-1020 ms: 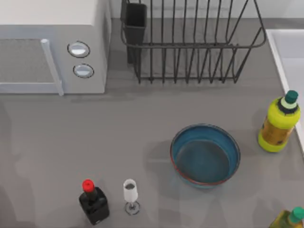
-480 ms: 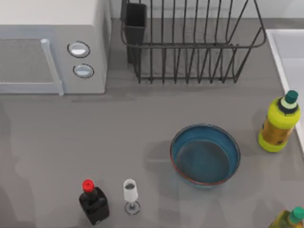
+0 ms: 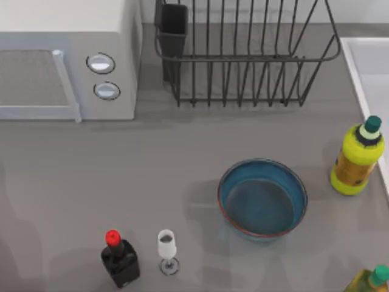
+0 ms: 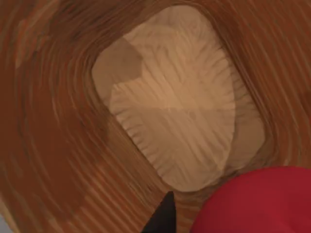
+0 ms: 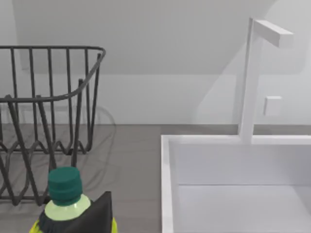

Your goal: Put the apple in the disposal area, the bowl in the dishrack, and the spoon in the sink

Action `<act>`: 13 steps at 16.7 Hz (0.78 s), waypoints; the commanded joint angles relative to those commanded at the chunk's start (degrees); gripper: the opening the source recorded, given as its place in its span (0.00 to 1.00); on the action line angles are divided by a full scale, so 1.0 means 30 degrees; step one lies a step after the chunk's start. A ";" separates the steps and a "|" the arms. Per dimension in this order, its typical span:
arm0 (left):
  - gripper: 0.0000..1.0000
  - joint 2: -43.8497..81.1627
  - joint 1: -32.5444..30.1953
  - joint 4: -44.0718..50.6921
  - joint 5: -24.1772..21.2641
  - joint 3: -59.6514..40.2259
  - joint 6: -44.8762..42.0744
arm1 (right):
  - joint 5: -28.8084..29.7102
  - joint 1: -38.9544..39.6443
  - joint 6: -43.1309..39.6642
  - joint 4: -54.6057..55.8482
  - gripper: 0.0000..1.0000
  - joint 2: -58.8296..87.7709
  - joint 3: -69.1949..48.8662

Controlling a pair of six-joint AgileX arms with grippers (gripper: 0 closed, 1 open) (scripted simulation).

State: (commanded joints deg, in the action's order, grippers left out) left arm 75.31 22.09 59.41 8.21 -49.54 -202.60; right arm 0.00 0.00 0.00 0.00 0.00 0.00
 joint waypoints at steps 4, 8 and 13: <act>0.00 0.0022 0.0013 -0.0105 -0.0004 0.0101 -0.0040 | 0.0000 0.0000 0.0000 0.0000 1.00 0.0000 0.0000; 0.30 0.0022 0.0013 -0.0105 -0.0004 0.0101 -0.0040 | 0.0000 0.0000 0.0000 0.0000 1.00 0.0000 0.0000; 0.68 0.0022 0.0013 -0.0105 -0.0004 0.0101 -0.0040 | 0.0000 0.0000 0.0000 0.0000 1.00 0.0000 0.0000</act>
State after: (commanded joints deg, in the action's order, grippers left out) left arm 75.37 22.12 59.09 8.20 -49.23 -202.72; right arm 0.00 0.00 0.00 0.00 0.00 0.00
